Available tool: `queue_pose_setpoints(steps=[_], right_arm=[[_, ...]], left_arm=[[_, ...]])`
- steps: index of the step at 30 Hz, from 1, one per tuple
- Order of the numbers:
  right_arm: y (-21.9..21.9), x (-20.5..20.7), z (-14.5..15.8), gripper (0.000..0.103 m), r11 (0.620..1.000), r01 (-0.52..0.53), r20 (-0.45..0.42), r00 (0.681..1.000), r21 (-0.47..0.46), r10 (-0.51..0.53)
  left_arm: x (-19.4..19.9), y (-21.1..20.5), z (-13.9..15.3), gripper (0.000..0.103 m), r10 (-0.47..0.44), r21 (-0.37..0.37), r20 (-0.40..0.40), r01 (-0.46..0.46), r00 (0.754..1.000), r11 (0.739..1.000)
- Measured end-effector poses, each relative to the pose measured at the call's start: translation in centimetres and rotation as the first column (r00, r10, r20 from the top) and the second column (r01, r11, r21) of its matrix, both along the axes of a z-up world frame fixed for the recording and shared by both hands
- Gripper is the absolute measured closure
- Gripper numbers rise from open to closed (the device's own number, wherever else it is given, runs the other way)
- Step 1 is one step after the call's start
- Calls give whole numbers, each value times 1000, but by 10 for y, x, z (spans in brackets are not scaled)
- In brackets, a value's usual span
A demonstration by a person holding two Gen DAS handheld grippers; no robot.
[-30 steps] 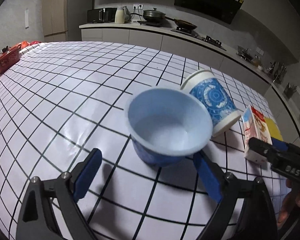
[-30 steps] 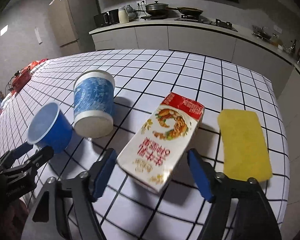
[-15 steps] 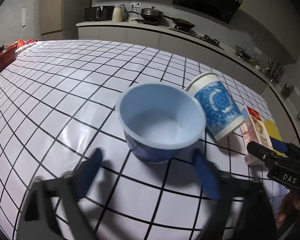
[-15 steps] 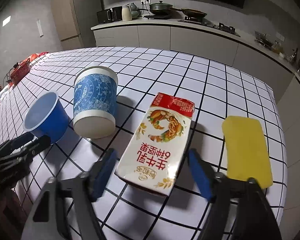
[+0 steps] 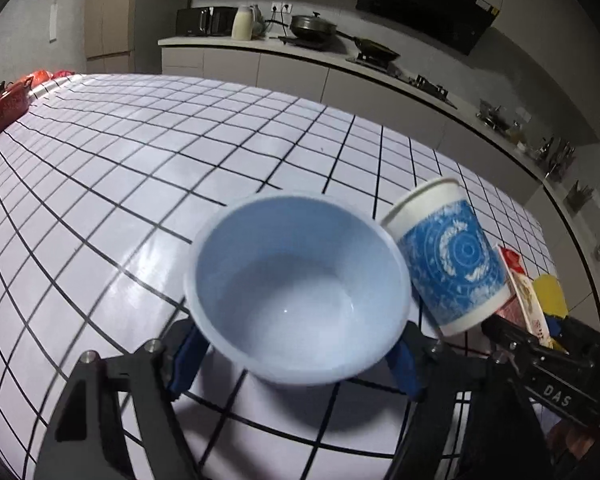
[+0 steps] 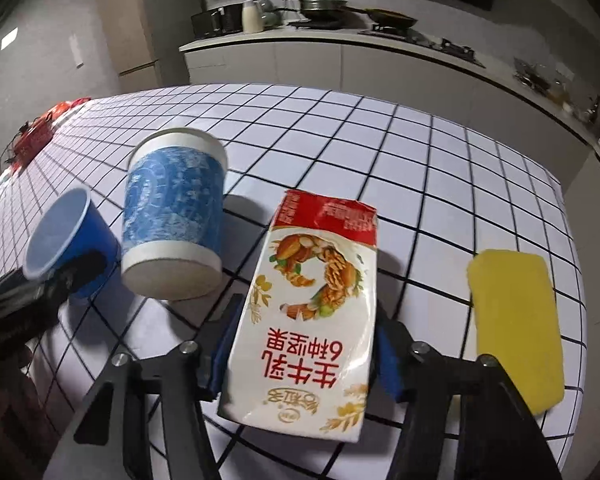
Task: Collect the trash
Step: 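Grasp the blue bowl with the left tool while the right grasps the milk carton, then carry the blue bowl and milk carton from the island toward the black bin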
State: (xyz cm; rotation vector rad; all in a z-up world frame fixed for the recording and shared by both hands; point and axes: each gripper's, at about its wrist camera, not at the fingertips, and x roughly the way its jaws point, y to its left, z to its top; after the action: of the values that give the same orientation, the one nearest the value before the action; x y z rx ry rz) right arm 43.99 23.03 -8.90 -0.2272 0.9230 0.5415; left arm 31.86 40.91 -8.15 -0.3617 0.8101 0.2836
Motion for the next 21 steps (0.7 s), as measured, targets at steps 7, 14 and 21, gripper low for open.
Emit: queue_pose_setpoints(steps=[7,14,21], right_arm=[[-3,-14,8,51,999,-37,18,999,-4,37],[-14,-28,2,51,999,-43,0,999,-2,43],[-13,-24,-2,51,999,-38,-1,999,-6,38]], left_arm=[[-24,-4,10,26,-26,19,48,25,999,999],[-37,-14,3,25,-72,50,-14,73,997,996],[-31,-9,0,25,-43,38,-9,44,999,998]])
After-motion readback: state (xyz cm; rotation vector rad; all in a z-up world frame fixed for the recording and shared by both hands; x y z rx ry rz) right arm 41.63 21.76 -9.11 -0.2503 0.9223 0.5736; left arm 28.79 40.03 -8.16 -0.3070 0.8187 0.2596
